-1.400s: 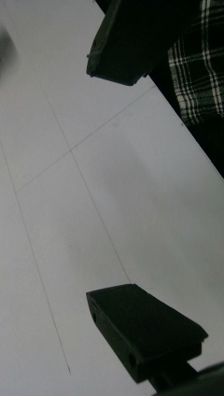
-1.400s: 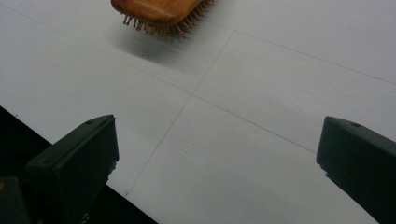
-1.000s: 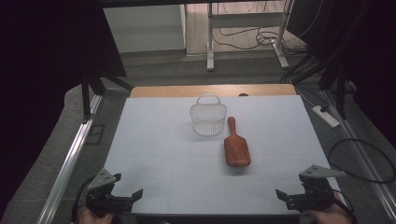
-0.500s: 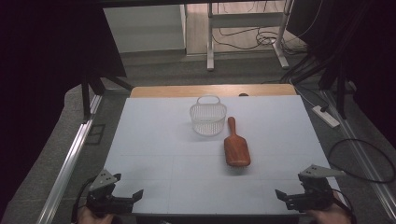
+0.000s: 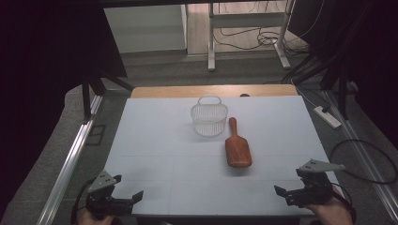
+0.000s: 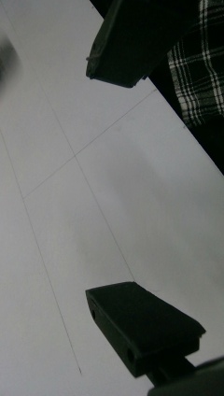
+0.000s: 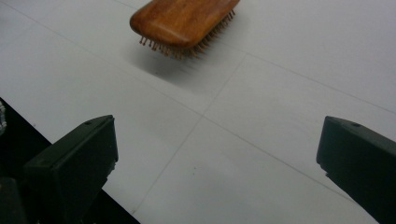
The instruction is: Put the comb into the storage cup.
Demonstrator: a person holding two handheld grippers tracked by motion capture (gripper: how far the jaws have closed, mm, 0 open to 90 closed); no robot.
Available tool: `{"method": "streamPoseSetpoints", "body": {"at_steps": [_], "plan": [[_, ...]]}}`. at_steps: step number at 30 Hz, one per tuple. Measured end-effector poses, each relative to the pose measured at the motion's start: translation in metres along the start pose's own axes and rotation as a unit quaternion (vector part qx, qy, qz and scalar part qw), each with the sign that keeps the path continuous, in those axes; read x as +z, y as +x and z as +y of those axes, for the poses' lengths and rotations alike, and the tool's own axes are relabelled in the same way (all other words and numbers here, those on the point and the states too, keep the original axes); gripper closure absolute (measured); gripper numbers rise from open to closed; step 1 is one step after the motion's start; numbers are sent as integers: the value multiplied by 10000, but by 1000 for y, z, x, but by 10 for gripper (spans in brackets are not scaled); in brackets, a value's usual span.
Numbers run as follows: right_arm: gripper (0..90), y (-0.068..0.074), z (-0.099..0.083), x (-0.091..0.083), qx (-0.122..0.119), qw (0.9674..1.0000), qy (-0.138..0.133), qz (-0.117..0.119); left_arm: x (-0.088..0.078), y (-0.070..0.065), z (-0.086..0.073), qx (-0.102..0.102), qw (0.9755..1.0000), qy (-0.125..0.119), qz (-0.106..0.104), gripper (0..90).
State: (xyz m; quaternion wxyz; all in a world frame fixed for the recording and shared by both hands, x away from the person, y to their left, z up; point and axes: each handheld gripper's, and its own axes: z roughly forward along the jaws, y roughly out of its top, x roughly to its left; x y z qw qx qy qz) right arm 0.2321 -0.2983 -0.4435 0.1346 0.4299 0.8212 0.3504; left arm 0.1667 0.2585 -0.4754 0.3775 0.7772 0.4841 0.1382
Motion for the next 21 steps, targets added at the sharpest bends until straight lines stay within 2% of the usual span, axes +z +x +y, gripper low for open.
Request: {"method": "streamPoseSetpoints", "body": {"at_steps": [3,4,10,18,21], "plan": [[0,0,4,2,-65,9999,-67,110,1,-1,0,65,10000,45,32,17],[0,-1,7,3,-100,9997,-79,215,1,-2,0,83,9999,65,43,17],[0,0,17,10,-131,9993,-23,350,1,-2,1,83,9999,96,47,25],[0,0,33,18,-171,9993,-83,335,2,-2,1,89,9999,104,66,29],[0,1,40,23,-265,9992,-49,283,1,-1,1,63,9999,98,49,30]]}}
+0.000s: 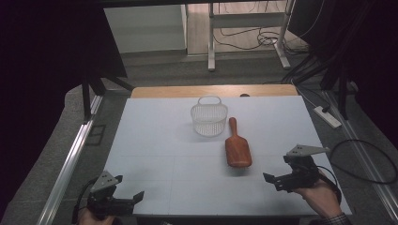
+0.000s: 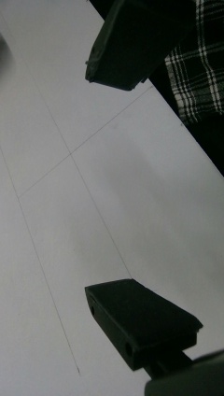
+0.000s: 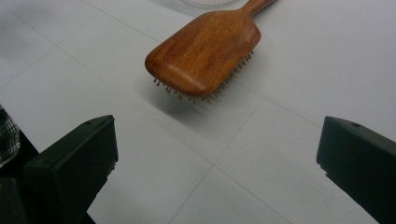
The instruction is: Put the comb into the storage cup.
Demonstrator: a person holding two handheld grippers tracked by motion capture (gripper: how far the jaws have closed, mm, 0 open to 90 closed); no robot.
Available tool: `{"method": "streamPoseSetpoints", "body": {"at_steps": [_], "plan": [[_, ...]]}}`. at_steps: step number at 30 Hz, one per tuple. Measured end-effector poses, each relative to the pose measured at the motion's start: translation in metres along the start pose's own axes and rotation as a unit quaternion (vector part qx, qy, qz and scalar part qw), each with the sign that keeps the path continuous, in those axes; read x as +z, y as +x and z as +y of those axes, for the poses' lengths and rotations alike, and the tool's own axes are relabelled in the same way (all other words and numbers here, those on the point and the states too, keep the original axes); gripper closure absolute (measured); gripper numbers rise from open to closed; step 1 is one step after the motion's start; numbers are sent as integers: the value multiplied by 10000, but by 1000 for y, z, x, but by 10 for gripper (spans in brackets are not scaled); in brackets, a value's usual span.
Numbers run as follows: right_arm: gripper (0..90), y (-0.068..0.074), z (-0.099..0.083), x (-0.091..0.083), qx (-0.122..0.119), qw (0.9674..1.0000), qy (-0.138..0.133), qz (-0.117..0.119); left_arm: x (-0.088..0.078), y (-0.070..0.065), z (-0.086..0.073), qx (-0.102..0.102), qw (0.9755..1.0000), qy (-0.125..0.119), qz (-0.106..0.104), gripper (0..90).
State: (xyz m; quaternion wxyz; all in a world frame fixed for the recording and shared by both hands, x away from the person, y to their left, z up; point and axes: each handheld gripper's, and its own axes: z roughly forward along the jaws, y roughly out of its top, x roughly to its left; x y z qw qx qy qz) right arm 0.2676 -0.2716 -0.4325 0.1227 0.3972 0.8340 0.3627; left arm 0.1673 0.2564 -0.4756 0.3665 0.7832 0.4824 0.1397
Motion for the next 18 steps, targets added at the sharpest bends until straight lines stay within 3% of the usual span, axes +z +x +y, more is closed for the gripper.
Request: {"method": "streamPoseSetpoints", "body": {"at_steps": [5,9,18], "plan": [[0,0,4,5,-29,10000,60,18,0,0,0,-7,10000,6,8,33],[0,1,11,11,-21,9996,120,274,1,0,0,-32,10000,29,36,37],[0,3,22,23,-273,9994,143,172,0,0,0,-26,10000,20,17,37]]}}
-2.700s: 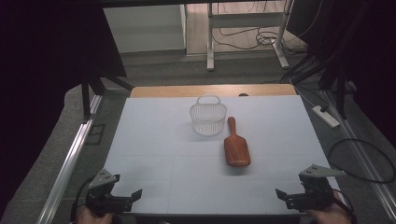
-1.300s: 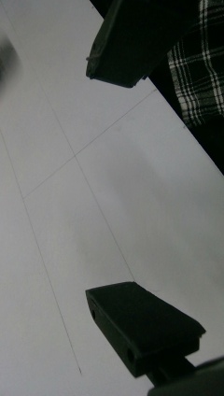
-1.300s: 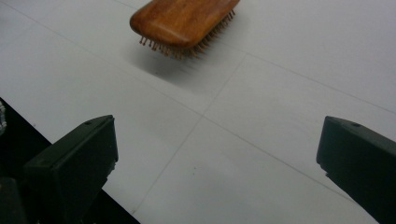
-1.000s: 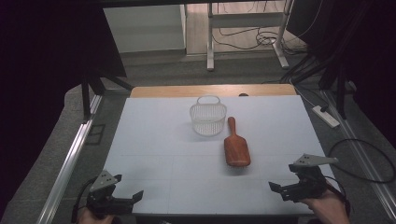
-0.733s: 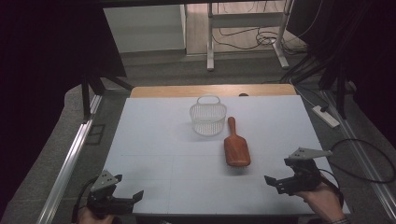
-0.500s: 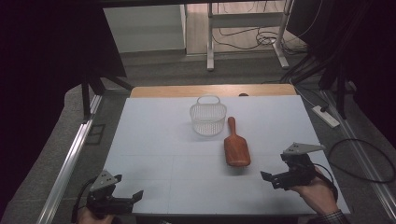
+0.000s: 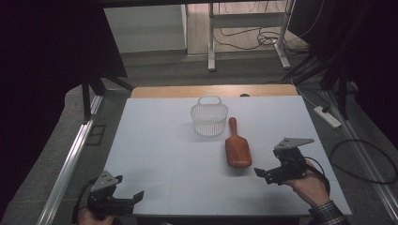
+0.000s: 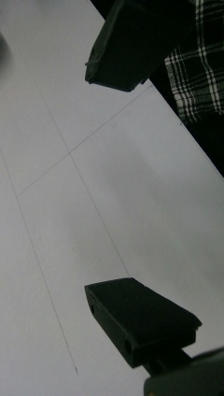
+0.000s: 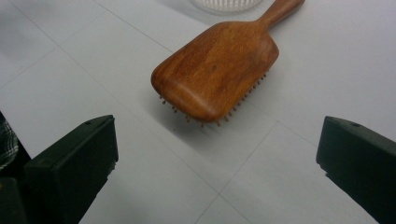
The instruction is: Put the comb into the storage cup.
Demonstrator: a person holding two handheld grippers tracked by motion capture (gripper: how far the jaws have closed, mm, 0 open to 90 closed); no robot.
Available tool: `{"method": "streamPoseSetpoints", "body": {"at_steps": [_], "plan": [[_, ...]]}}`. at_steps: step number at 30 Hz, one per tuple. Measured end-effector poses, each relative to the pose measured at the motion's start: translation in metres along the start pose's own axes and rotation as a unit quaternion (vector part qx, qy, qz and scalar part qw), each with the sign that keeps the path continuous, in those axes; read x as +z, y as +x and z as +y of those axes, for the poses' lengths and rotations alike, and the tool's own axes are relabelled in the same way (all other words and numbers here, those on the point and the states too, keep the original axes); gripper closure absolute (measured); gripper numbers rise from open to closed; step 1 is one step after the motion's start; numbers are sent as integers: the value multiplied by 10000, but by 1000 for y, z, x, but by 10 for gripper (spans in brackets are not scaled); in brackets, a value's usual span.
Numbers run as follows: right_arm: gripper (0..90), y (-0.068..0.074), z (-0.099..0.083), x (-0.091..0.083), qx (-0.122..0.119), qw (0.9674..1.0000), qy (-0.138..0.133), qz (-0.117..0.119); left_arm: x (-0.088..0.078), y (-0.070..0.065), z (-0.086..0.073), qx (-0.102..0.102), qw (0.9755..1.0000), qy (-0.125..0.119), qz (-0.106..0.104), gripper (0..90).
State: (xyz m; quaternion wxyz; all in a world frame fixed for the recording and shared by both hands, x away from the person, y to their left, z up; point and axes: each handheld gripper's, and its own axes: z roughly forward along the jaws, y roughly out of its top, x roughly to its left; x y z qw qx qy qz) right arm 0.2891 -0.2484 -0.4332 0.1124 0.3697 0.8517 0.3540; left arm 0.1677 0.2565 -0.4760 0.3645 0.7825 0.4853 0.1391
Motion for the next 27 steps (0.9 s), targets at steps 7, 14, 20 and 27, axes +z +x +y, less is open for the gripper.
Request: {"method": "streamPoseSetpoints", "body": {"at_steps": [7,14,20,27], "plan": [[0,1,6,6,-102,9999,39,32,0,0,0,-15,10000,-1,-10,37],[0,4,13,12,-220,9996,5,186,0,0,0,-19,10000,-4,-26,37],[0,4,21,20,-247,9996,61,122,0,1,0,-23,10000,0,-20,37],[0,6,32,29,-350,9992,-27,210,-1,2,0,-84,10000,-26,-29,34]]}}
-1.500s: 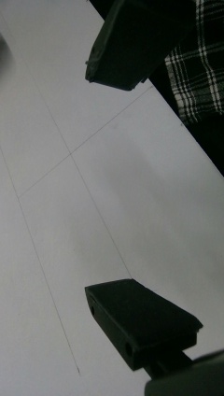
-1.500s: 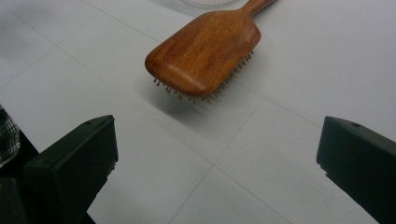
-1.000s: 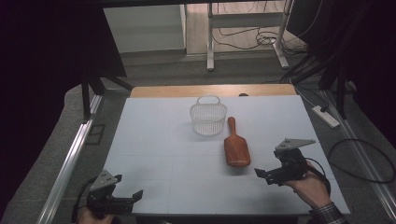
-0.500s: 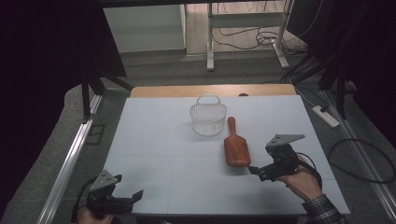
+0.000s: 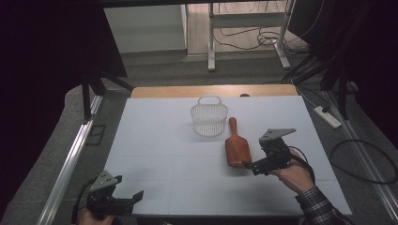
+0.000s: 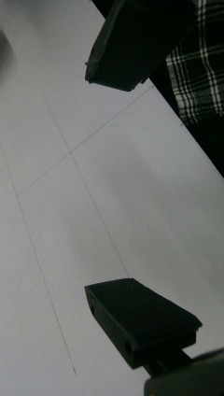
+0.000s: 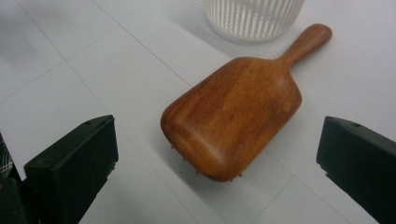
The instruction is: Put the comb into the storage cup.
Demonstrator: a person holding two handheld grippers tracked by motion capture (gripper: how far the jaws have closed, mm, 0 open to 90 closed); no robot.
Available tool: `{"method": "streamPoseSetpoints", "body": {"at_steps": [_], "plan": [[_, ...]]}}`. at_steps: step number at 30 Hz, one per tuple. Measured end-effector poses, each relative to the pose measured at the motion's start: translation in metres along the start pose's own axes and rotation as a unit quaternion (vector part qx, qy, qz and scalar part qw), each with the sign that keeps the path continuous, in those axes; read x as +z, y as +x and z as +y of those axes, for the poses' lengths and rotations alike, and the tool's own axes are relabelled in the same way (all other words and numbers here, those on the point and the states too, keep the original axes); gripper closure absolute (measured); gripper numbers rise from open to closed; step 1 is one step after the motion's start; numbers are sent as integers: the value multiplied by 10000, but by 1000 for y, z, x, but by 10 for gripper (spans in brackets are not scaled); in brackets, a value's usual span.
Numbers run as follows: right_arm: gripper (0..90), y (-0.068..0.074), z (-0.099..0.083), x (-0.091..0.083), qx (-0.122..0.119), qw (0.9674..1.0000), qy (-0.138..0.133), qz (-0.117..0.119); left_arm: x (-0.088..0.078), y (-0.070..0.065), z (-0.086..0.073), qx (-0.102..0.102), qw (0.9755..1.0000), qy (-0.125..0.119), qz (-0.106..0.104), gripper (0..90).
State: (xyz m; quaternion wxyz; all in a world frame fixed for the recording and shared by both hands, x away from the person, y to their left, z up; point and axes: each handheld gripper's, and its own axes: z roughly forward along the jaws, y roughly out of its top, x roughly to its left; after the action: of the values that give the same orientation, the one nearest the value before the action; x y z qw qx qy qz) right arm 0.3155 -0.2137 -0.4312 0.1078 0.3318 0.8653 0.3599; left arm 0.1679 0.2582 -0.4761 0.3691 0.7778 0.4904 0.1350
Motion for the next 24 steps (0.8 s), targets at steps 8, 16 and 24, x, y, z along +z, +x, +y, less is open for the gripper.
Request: {"method": "streamPoseSetpoints", "body": {"at_steps": [8,16,24], "plan": [[0,-3,8,12,6,9999,124,0,0,0,0,11,10000,-7,-27,28],[0,-7,19,27,-35,9994,358,17,-1,1,0,-18,10000,-35,-46,5],[0,-8,29,44,16,9989,467,-100,-2,2,-1,-45,9999,-73,-72,0]]}}
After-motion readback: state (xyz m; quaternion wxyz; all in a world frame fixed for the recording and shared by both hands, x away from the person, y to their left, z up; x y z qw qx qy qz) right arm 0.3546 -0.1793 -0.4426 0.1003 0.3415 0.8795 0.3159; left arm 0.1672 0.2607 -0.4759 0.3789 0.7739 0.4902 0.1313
